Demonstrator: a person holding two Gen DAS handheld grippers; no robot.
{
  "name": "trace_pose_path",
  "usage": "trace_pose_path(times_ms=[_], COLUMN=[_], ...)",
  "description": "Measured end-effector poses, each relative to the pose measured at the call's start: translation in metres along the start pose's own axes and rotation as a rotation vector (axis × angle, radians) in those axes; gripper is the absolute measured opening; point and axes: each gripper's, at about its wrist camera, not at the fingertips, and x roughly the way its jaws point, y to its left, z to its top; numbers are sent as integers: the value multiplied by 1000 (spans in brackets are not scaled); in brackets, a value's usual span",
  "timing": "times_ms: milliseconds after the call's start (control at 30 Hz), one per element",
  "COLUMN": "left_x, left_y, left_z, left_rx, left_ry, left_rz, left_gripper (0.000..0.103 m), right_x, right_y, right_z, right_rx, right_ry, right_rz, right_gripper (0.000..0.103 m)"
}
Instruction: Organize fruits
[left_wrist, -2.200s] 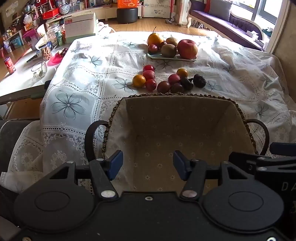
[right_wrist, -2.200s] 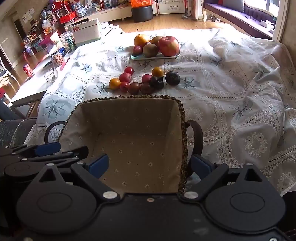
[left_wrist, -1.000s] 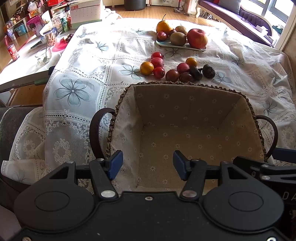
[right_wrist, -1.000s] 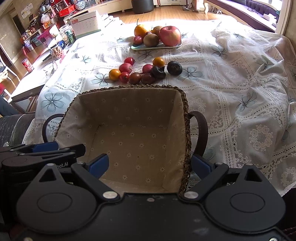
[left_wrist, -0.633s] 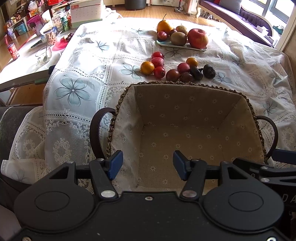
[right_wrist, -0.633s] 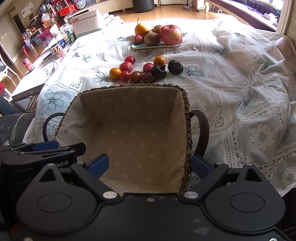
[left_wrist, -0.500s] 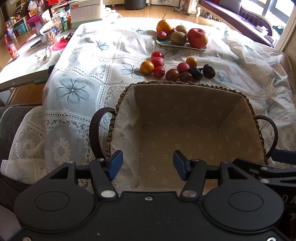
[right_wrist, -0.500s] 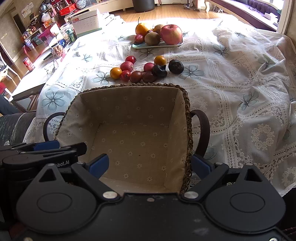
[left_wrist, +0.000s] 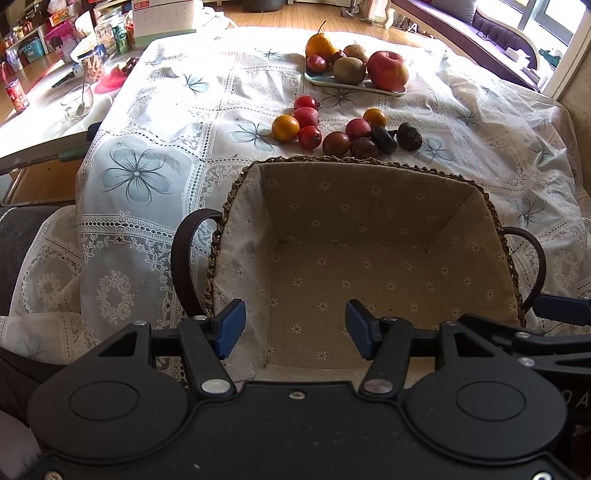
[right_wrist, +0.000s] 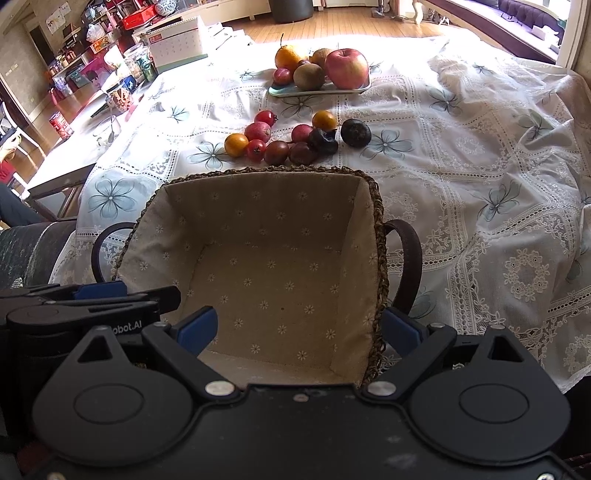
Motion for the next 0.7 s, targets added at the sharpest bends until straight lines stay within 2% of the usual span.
trace_pose_path(times_ms=[167, 233, 700], left_x=[-3, -4, 0], left_y=[0, 1, 5], left_z=[1, 1, 2], left_rx=[1, -2, -35], left_ry=[-12, -16, 14], left_rz=[-9, -16, -53], left_gripper=[62, 58, 57], right_x=[0, 1, 0], right_y=[0, 0, 2], right_z=[0, 0, -2], right_rx=[0, -1, -10], right_ry=[2, 4, -8], right_rz=[0, 2, 4], right_gripper=[99, 99, 99])
